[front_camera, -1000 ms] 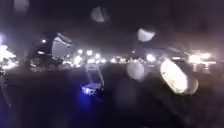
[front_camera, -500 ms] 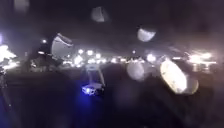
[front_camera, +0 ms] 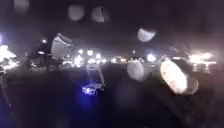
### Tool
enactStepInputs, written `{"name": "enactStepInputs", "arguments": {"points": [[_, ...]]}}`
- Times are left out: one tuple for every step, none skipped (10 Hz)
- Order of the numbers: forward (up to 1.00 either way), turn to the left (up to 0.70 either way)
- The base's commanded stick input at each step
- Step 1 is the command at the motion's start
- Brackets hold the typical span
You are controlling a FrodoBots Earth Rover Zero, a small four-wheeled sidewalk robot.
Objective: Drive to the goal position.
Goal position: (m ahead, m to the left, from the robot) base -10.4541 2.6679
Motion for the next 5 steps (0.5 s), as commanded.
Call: {"name": "enactStepInputs", "arguments": {"points": [[0.00,0.50],[0.00,0.50],[0.00,0.50],[0.00,0.43],[0.00,0.00]]}}
